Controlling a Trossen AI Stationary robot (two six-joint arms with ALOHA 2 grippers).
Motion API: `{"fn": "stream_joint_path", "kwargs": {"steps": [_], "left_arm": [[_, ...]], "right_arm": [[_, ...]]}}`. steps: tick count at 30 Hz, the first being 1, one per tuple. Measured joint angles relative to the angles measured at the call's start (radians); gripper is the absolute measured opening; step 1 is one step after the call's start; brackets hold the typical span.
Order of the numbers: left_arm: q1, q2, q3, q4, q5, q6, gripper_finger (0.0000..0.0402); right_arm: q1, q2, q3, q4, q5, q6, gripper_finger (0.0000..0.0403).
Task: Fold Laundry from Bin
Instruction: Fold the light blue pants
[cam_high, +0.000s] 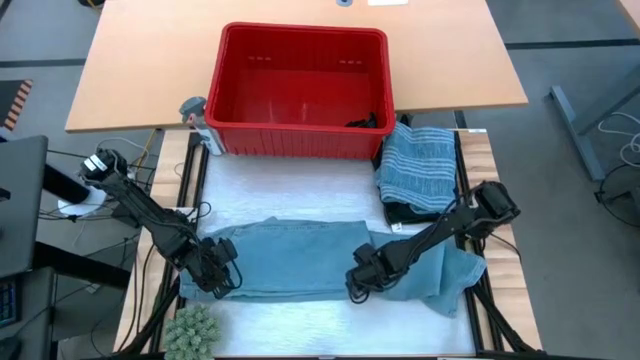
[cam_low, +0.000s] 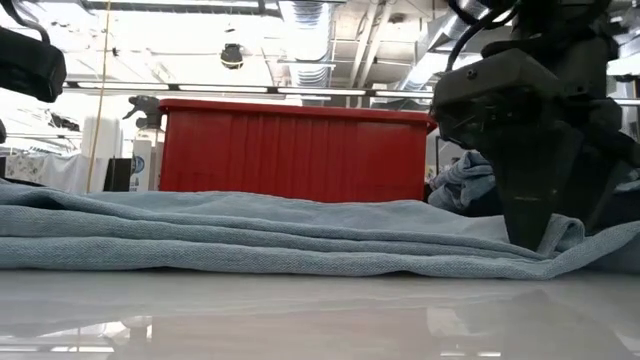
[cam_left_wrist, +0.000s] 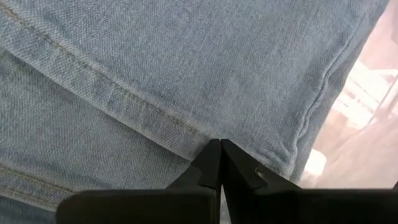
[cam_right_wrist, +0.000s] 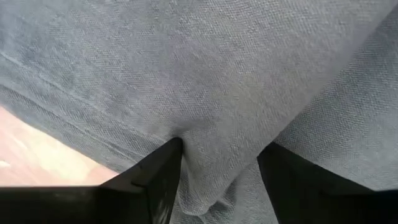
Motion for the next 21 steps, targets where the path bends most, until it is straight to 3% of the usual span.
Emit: {"fn": "stream_joint_path", "kwargs": {"steps": [4,10,14,21], "left_arm": [[0.0,0.0,0.0,-0.002,-0.002,0.005,0.0],[0.0,0.0,0.0,-0.004,-0.004,0.029,0.0],[0.0,0.0,0.0,-0.004,-0.006,0.05,0.0],[0.0,-0.001,0.0,-0.009,-0.026,0.065,0.0]], "right_arm": [[-0.024,-0.008,0.0,-0.008,-0.024,-0.029,0.023],[-0.068,-0.037,0.003,-0.253,-0.029,-0.105,0.0226],[-0.079,-0.062,0.001,-0.279,-0.038,-0.132,0.0231],[-0.08,-0.148,0.018,-0.255,0.084,-0.079,0.0234]]}}
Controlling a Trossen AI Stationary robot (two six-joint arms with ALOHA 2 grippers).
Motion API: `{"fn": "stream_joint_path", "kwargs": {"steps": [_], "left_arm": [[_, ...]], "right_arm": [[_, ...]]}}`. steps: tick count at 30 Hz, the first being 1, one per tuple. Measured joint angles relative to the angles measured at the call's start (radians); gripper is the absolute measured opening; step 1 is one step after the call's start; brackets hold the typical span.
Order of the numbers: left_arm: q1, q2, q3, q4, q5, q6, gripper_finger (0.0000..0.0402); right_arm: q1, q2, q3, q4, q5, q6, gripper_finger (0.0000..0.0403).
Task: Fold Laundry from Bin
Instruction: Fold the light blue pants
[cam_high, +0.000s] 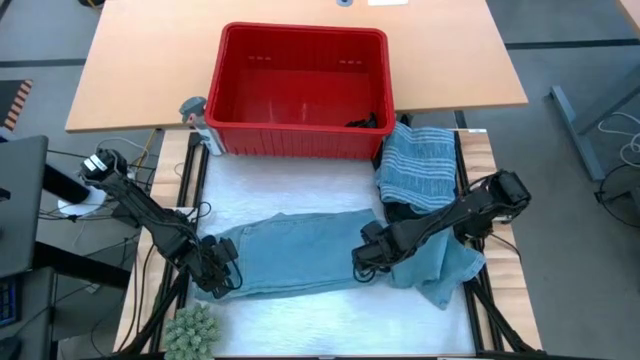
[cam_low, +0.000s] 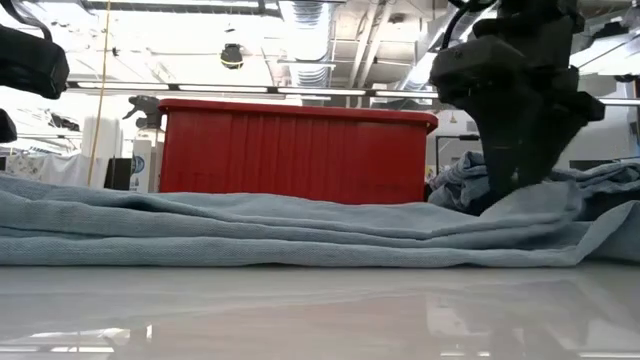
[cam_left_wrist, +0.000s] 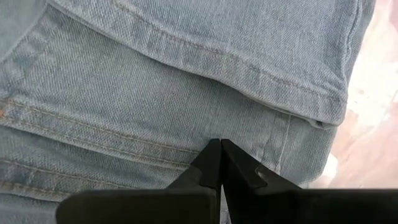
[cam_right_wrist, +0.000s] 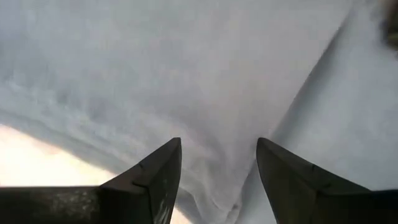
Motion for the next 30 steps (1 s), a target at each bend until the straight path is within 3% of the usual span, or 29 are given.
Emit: {"fn": "stream_joint_path", "kwargs": {"steps": [22,30], "left_arm": [[0.0,0.0,0.0,0.0,-0.022,0.006,0.0],[0.0,0.0,0.0,0.0,-0.027,0.004,0.0]], "right_arm": [[0.019,0.019,-0.01,-0.049,-0.005,0.064,0.0235],[0.019,0.022,-0.074,0.069,-0.013,0.096,0.023]]}}
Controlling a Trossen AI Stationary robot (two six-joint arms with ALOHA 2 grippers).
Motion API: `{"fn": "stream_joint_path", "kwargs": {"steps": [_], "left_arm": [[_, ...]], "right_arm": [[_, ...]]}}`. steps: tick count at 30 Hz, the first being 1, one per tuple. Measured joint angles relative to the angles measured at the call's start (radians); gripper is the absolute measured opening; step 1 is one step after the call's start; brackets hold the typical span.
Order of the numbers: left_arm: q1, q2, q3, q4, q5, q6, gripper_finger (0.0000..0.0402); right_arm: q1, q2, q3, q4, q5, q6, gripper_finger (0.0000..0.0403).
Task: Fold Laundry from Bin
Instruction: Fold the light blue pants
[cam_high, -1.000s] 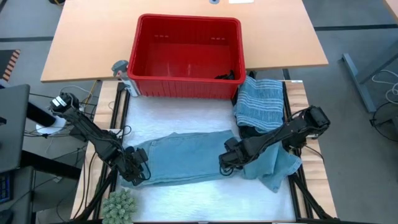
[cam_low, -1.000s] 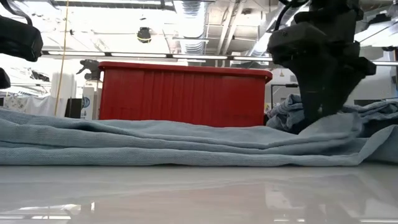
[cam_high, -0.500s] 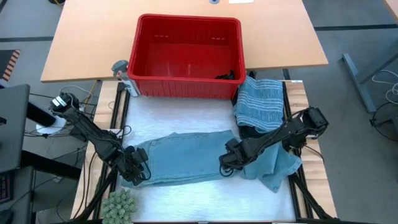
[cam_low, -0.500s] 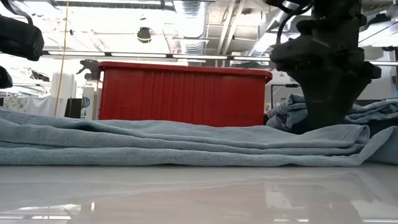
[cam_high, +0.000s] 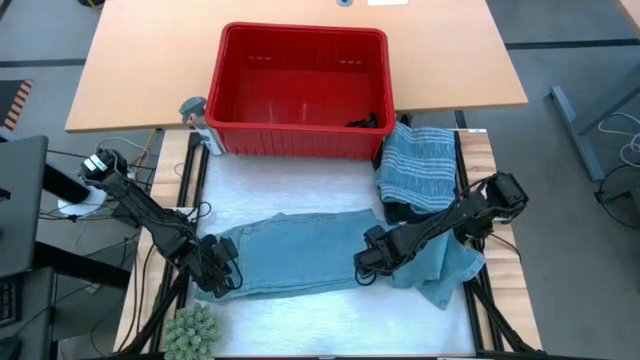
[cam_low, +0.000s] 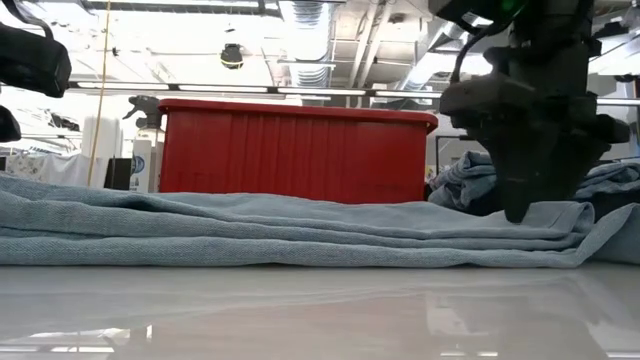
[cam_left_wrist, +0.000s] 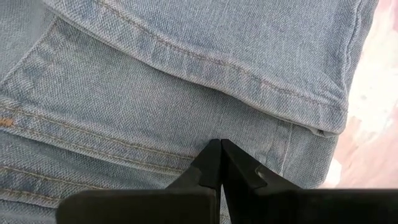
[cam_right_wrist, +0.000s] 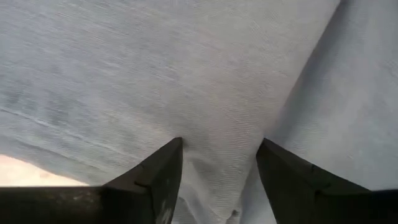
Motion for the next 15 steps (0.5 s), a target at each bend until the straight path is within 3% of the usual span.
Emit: {"fn": "stream_joint_path", "kwargs": {"steps": [4,12,15], "left_arm": [[0.0,0.0,0.0,0.0,-0.009,0.0,0.0],[0.0,0.0,0.0,0.0,-0.032,0.011,0.0],[0.0,0.0,0.0,0.0,-0.032,0.02,0.0]], "right_arm": [[-0.013,0.0,-0.002,0.009,-0.014,-0.007,0.018],[-0.024,0.0,-0.002,0.03,-0.032,-0.014,0.0026],[-0.034,0.0,0.012,0.024,-0.059,-0.034,0.0022]]}}
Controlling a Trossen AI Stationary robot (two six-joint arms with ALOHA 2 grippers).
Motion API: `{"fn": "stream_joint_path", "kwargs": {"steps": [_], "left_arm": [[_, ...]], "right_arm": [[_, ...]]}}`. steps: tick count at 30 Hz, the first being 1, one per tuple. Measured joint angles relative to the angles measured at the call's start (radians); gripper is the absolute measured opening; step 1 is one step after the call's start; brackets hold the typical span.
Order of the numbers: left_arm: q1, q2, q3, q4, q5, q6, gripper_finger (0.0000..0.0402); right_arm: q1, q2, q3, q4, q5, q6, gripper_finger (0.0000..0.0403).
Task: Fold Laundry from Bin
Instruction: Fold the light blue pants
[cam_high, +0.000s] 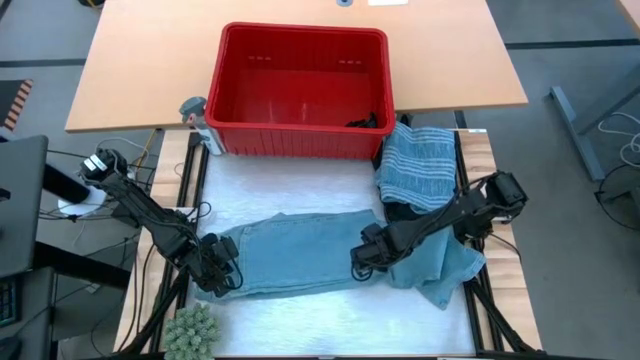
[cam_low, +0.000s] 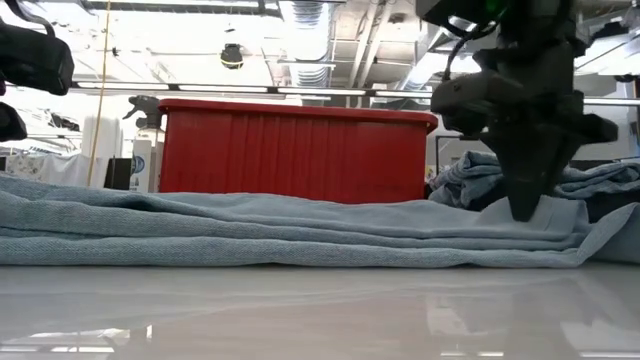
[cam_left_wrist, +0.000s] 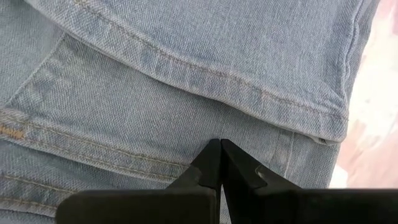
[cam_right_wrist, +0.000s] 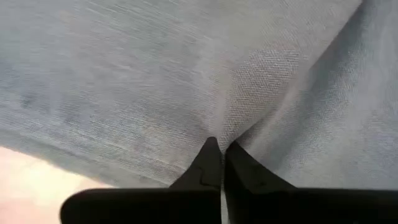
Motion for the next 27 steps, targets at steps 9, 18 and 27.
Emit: {"fn": "stream_joint_path", "kwargs": {"steps": [9,18,27], "left_arm": [[0.0,0.0,0.0,-0.003,0.003,0.009,0.0],[0.0,0.0,0.0,-0.009,0.023,0.009,0.0],[0.0,0.0,0.0,-0.037,0.025,0.009,0.0]], "right_arm": [[0.007,-0.002,0.232,-0.118,-0.004,-0.04,0.0022],[0.126,-0.003,0.352,-0.281,0.0,0.175,0.0022],[0.24,-0.002,0.2,-0.136,-0.077,0.334,0.0022]]}}
